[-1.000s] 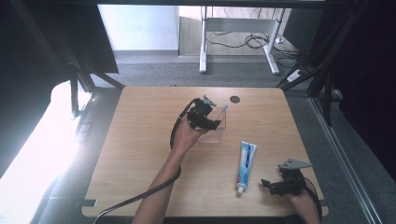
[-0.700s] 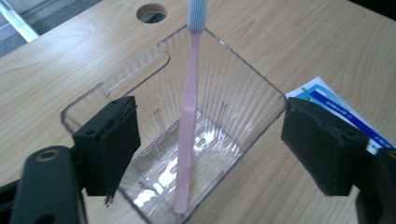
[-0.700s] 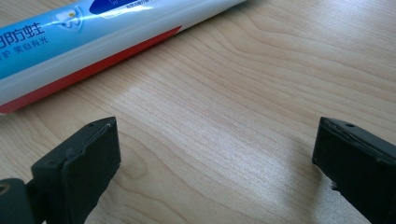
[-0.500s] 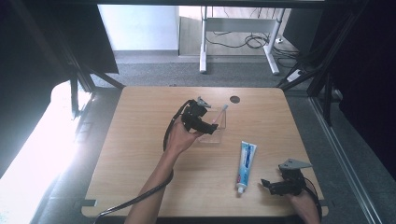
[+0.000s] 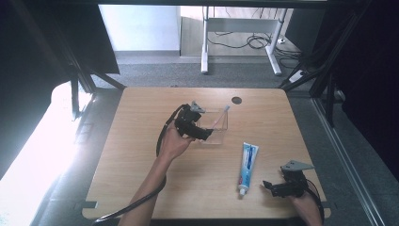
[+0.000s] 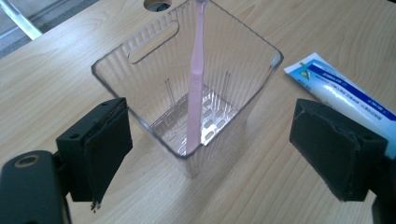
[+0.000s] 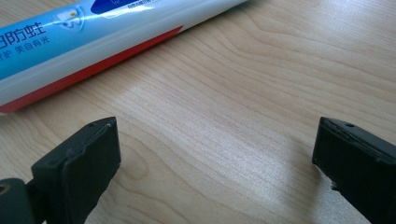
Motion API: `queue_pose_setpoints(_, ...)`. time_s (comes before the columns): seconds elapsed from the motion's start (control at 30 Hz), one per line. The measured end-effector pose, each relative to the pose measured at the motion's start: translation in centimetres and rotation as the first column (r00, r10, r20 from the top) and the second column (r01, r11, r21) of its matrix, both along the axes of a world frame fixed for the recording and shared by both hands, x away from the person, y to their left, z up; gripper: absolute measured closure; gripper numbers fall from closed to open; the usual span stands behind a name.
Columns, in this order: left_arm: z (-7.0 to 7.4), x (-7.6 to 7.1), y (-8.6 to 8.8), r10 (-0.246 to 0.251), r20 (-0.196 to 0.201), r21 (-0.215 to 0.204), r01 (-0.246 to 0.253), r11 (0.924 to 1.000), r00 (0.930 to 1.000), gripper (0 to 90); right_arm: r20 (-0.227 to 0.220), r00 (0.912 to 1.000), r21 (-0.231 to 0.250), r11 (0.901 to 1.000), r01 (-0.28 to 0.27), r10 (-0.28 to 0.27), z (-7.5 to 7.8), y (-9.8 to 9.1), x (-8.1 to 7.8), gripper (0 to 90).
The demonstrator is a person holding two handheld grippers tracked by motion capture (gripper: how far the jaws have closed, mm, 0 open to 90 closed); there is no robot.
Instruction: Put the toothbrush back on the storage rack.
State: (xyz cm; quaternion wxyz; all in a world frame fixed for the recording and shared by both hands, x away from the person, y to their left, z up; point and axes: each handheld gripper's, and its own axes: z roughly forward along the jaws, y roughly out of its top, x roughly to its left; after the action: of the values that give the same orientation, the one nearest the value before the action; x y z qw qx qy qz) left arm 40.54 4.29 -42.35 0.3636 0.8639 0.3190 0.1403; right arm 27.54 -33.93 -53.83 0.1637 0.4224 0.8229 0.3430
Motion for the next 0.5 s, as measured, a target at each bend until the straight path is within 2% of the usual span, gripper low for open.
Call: queue_pose_setpoints(0.5,-0.8,-2.1,2.1,-0.022,0.014,-0.021,0.023,0.9995,0.9996,12.9,0.004,1.0,0.002,1.0,-0.002,0.002,0.0,0.1,0.0,1.8)
